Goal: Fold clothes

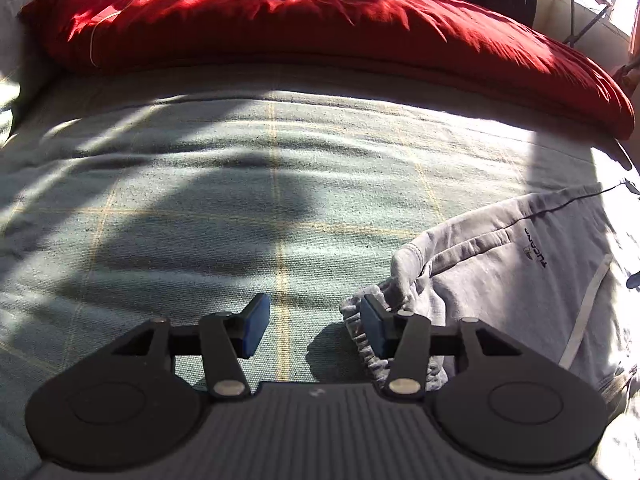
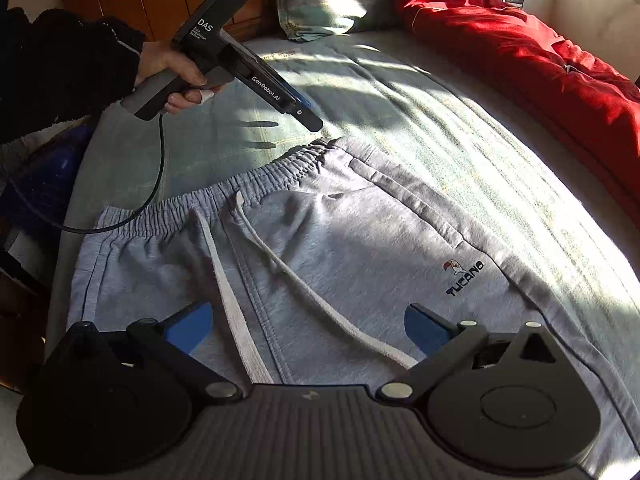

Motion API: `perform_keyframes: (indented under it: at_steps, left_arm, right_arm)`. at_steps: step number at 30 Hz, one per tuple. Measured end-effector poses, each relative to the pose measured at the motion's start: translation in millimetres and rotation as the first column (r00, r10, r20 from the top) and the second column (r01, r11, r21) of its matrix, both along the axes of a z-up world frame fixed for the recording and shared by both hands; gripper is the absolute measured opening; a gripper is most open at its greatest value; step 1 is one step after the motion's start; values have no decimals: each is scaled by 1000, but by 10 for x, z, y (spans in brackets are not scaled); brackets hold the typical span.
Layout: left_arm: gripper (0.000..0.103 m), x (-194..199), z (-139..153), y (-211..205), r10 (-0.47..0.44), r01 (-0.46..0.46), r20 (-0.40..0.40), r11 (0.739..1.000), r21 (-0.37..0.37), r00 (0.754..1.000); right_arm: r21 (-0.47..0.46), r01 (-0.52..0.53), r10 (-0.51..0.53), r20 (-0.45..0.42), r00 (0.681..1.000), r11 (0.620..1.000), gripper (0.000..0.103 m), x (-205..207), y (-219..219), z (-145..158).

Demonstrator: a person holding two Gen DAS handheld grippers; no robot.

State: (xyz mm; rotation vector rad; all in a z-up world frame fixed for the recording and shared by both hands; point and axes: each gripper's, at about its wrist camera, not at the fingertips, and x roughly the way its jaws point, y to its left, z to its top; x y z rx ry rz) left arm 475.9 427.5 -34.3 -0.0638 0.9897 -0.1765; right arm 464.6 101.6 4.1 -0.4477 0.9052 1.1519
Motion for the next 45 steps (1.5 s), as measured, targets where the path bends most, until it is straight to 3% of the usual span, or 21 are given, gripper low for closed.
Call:
perform_keyframes:
  at_steps: [6,8,10,14,19,25,26,28,31,35,38,39,40,45]
  left_arm:
    - [49,-470,127,-33,16,-16,6,995,-103,1000]
    - [49,-655,161,-90,20,-18,7,989,-145,1000]
    - [49,-834,169,-153,31,-30,-1,979,-203,1000]
    - [50,-1125,100,-288,30,-42,-40,939,-341,999]
    - [50,-1345,-109,-486,-20,-22,-88,891,-454,996]
    - [50,-1461,-353,-556,5,-56,-118,899,-433,993]
    - [50,-1472,-364,-548,13,-59,-111,905,-422,994]
    - [50,-1486,-371,-490,42,-86,-110,897,-433,993]
    - [50,-1500,-366,-394,96,-135,-108,881,-455,990]
    - [50,-1467,-346,-248,162,-187,-94,857,-479,982]
    - [50,-1382,-460,-141,199,-241,-137,823,-515,970]
    - [49,-1367,-480,-119,207,-249,-139,817,-519,968]
    - [47,-1354,-494,-99,214,-256,-141,813,-523,967]
    - [47,-1429,-325,-55,239,-256,-98,834,-489,966]
  right_arm:
    - [-53,-125,126,19,992,991,101,428,522,73]
    - [-80,-161,164,40,986,984,97,593,756,80]
    - [-110,-184,192,58,980,977,83,762,1005,62]
    - [-130,-279,287,51,957,951,73,1035,1546,-25]
    - [-153,-375,360,-116,926,914,73,1321,2145,-330]
    - [-226,-464,369,-361,857,857,72,1585,2571,-752]
    - [-236,-476,357,-409,840,847,69,1618,2587,-805]
    - [-238,-507,365,-457,811,828,52,1641,2586,-817]
    - [-243,-522,393,-427,814,818,17,1639,2538,-731]
    - [-147,-516,446,-341,827,844,16,1609,2420,-482]
    - [-141,-529,486,-254,836,837,17,1520,2326,-531]
    - [-161,-523,486,-223,845,837,19,1493,2305,-603]
    - [-178,-501,469,-192,862,847,30,1480,2290,-670]
    - [-141,-396,389,-76,918,907,36,1420,2228,-479]
